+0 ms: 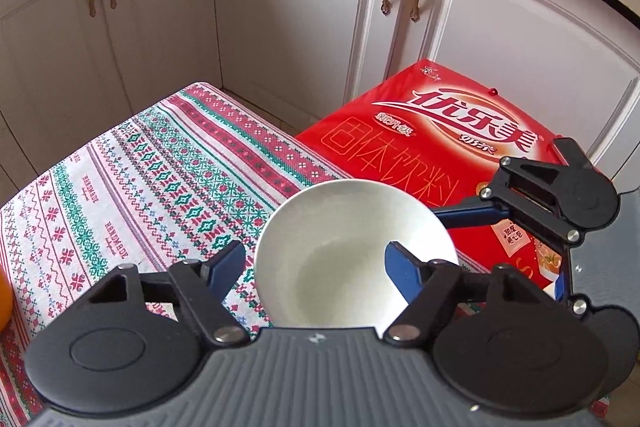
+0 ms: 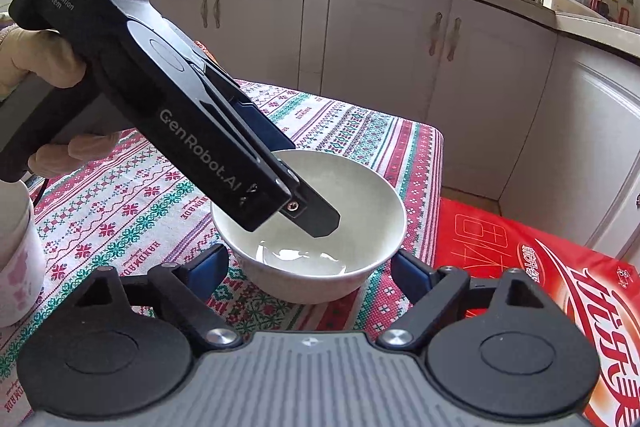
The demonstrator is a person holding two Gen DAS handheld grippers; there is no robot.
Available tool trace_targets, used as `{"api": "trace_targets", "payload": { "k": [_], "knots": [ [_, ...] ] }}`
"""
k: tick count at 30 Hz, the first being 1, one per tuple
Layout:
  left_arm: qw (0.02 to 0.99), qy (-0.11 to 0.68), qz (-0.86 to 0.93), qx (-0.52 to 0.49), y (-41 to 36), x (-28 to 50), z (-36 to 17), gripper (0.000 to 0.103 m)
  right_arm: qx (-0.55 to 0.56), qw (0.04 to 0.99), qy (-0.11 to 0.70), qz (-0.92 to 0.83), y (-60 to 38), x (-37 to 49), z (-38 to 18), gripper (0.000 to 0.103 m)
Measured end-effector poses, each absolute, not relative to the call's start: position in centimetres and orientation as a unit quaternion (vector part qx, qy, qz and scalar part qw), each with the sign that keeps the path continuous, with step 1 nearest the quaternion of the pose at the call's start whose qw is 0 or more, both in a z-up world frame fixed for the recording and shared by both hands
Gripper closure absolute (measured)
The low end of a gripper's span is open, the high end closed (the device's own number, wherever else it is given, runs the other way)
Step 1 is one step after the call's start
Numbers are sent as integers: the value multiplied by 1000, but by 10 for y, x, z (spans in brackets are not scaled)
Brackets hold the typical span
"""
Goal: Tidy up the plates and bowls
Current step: 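Lift the white bowl with the left tool and carry it over the nested bowls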
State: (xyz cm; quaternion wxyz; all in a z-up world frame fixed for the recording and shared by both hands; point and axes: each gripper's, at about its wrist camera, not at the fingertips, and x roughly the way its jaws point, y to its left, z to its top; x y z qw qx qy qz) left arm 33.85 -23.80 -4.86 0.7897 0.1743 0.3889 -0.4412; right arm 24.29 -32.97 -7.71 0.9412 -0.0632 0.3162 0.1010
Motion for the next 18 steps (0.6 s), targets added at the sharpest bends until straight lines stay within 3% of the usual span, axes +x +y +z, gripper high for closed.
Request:
{"api": "trace_targets", "payload": {
  "k": [8,18],
  "knots": [
    [782,398,-447,175,-241,342,-53,38,-55,942,314,103,-334,244,-78,14],
    [783,397,-445,178,-239,336,-48,39,-44,941,319,103,-333,244,-73,14]
  ]
}}
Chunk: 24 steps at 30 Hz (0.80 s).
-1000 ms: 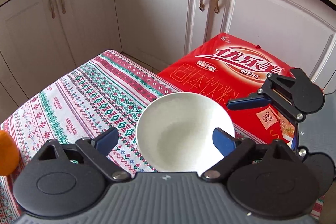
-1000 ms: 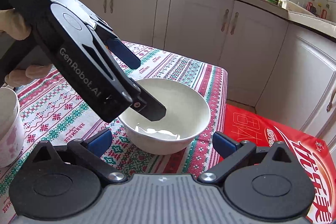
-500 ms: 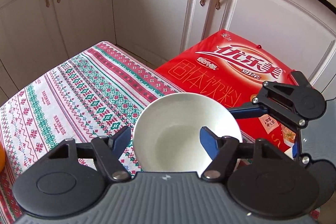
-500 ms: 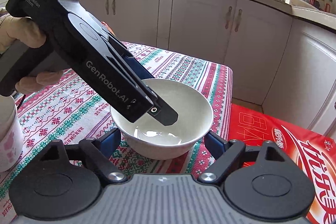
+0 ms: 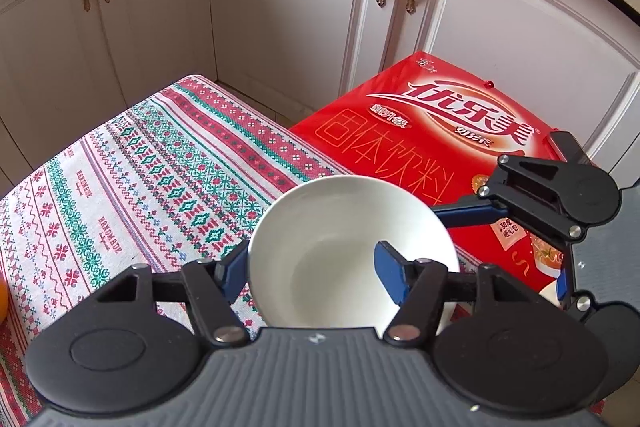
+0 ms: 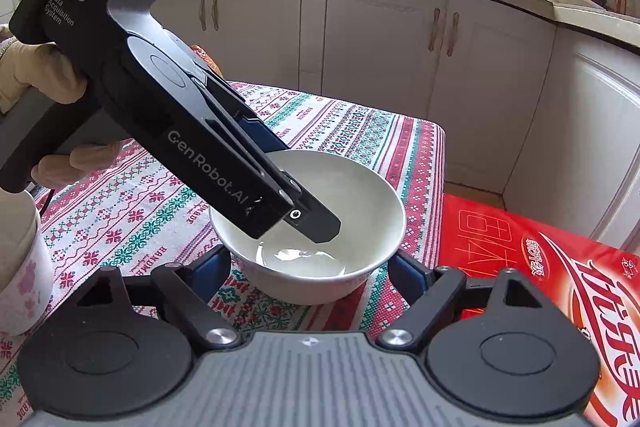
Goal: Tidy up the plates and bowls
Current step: 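Lift the white bowl with the left tool and carry it over the nested bowls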
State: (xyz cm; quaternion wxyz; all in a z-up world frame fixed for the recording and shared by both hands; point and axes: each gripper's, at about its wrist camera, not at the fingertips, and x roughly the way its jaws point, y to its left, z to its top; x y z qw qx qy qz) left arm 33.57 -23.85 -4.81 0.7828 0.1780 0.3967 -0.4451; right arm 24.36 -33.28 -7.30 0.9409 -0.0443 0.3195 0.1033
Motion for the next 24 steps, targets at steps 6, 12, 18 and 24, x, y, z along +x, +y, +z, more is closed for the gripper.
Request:
{"api": "trace_targets", "payload": {
  "k": [6,12,18,24],
  "knots": [
    [788,386,-446,175,-228,320,-32,39,-52,943,312,106,-323,229,-60,14],
    [796,374,-443,174,-213,298,-14,39,-53,944,305,114,-311,210,-43,14],
    [805,361,-439,171,-195,273,3,38,-60,945,296,122,-296,185,-25,14],
    [815,349,-433,162,-176,246,17,38,-65,946,288,132,-278,160,-7,14]
  ]
}}
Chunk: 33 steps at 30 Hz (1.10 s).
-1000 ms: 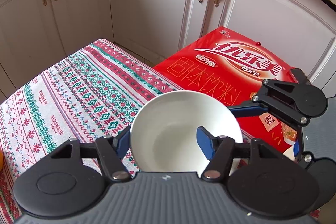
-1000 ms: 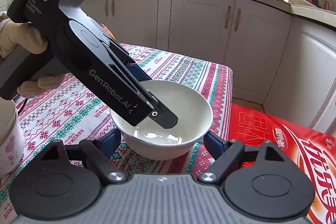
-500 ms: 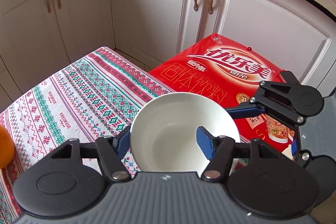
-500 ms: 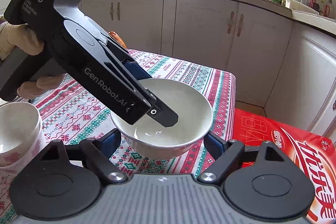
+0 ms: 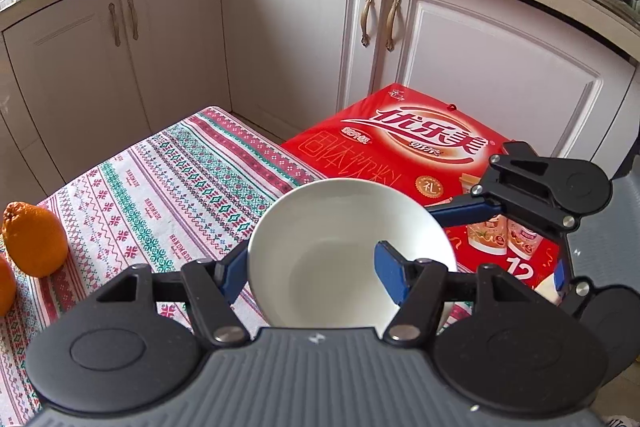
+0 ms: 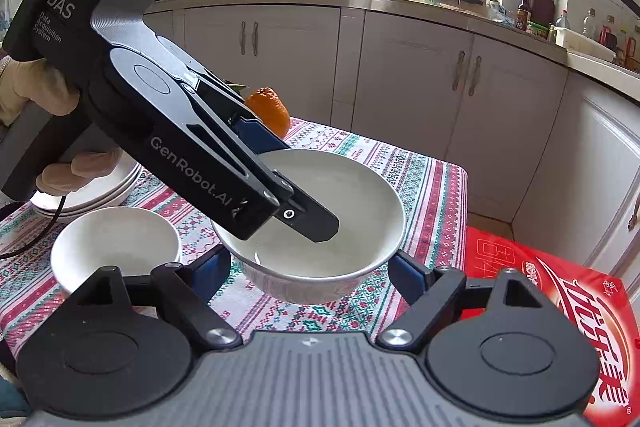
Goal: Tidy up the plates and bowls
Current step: 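Lift the white bowl with the left tool and carry it over the nested bowls, then lower the bowl into the nested bowls and open the left tool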
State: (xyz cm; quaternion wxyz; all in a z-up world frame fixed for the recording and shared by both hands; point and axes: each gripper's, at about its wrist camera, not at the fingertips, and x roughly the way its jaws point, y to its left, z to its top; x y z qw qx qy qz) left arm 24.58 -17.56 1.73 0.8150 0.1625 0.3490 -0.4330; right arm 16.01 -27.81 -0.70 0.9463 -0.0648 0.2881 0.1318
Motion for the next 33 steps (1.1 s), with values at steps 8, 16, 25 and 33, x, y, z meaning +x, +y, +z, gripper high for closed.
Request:
{"api": "trace_targets", "payload": {
  "k": [8,16,25,33],
  "knots": [
    [830,337,-417,152,-142,214,30,38,-79,946,275,151,-249,130,9,14],
    [847,338,-388,136,-105,196,34,38,-79,943,265,184,-219,120,14,14],
    [860,348,-357,110,-69,184,27,38,-84,931,276,221,-188,122,7,14],
    [859,364,-348,89,-51,181,11,38,-86,923,293,235,-172,118,-5,14]
  ]
}}
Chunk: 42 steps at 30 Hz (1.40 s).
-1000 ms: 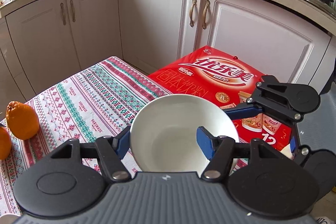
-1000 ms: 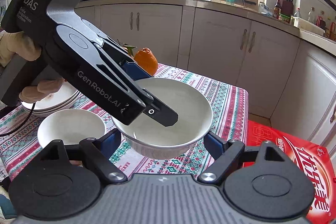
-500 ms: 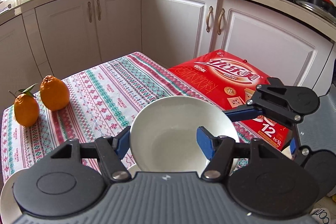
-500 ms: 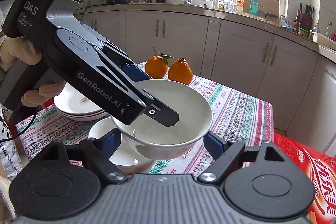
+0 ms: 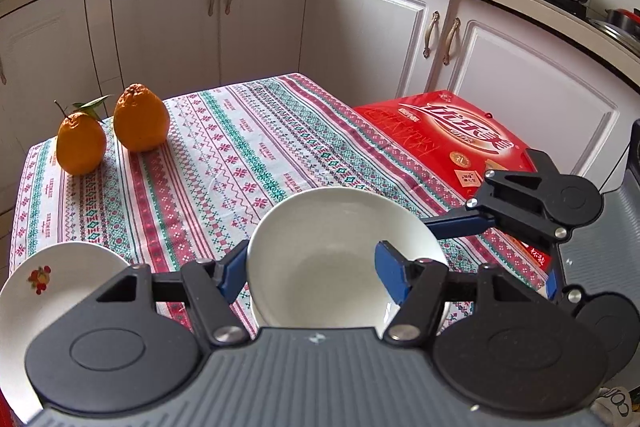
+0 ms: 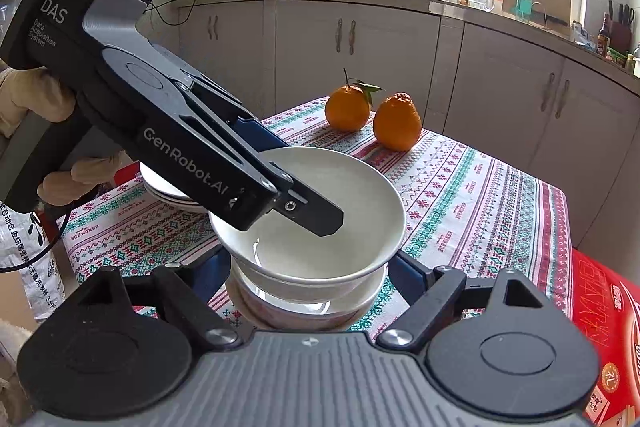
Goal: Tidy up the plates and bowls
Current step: 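Lower the bowl into the nested bowls and open the left tool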
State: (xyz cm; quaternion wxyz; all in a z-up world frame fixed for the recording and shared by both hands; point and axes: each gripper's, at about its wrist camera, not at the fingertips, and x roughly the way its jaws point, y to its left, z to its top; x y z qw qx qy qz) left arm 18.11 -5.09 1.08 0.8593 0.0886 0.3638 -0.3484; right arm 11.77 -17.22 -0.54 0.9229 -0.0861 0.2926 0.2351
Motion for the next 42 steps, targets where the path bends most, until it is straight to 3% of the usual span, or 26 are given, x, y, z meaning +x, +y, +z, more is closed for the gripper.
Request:
{"api": "trace_targets", "payload": {
  "k": [34,38,42],
  "knots": [
    [850,381,-359,66,-44,192,-14,36,-77,915,320,232,-172,130,-18,13],
    [852,373,-362,66,-43,190,-12,25,-76,920,306,233,-173,126,-15,0],
    [861,349,-363,72,-39,183,-3,14,-80,921,301,234,-174,122,-11,0]
  ]
}}
